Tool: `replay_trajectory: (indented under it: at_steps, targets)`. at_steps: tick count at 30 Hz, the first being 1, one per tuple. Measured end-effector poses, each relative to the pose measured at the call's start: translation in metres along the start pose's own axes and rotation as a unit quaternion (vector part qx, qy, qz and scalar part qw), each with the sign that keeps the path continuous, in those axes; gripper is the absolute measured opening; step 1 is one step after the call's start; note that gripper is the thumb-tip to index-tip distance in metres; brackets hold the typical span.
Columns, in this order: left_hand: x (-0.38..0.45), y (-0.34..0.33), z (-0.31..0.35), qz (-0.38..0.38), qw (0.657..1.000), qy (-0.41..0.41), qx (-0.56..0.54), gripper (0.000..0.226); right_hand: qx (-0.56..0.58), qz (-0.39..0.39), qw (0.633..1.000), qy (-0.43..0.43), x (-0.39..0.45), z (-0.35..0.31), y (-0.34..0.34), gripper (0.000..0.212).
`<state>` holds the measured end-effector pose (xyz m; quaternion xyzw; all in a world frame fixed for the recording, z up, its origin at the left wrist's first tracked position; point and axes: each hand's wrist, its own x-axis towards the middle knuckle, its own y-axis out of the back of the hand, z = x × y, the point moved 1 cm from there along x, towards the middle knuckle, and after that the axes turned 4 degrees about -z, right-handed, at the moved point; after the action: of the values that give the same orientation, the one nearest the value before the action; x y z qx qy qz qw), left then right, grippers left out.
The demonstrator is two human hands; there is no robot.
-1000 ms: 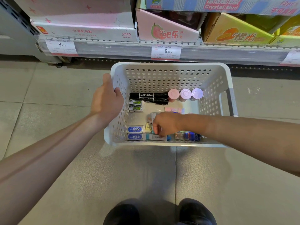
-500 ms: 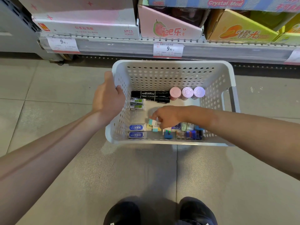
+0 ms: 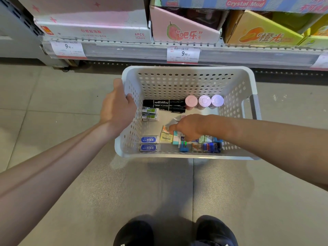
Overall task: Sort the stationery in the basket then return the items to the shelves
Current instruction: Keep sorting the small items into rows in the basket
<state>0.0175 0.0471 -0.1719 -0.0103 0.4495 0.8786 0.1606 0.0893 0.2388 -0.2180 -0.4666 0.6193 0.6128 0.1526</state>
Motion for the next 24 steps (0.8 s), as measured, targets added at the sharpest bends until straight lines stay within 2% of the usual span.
replay_trajectory:
  at_steps: [6, 9, 13, 15, 19, 24]
  targets:
    - [0.0, 0.001, -0.001, 0.0, 1.0, 0.0, -0.001, 0.018, -0.067, -0.02, 0.998, -0.002, 0.006, -0.009, 0.007, 0.065]
    - [-0.001, 0.002, 0.001, 0.001, 1.0, 0.006, 0.002, 0.017, 0.001, -0.031, 1.0, 0.001, 0.009, -0.009, 0.011, 0.055]
    - [-0.002, 0.002, 0.002, 0.0, 1.0, 0.005, 0.005, 0.016, 0.154, 0.014, 0.988, 0.011, 0.007, -0.012, 0.019, 0.044]
    - [-0.002, 0.003, 0.002, -0.001, 1.0, 0.009, 0.005, 0.017, 0.185, -0.016, 0.982, 0.022, 0.007, -0.017, 0.016, 0.038]
    - [-0.002, 0.002, 0.003, 0.0, 1.0, 0.009, 0.001, 0.018, 0.153, -0.093, 0.984, 0.018, 0.016, -0.03, 0.002, 0.038]
    - [-0.001, 0.003, 0.003, -0.005, 1.0, 0.013, -0.013, 0.016, 0.127, -0.043, 0.991, -0.016, 0.021, -0.025, 0.002, 0.036]
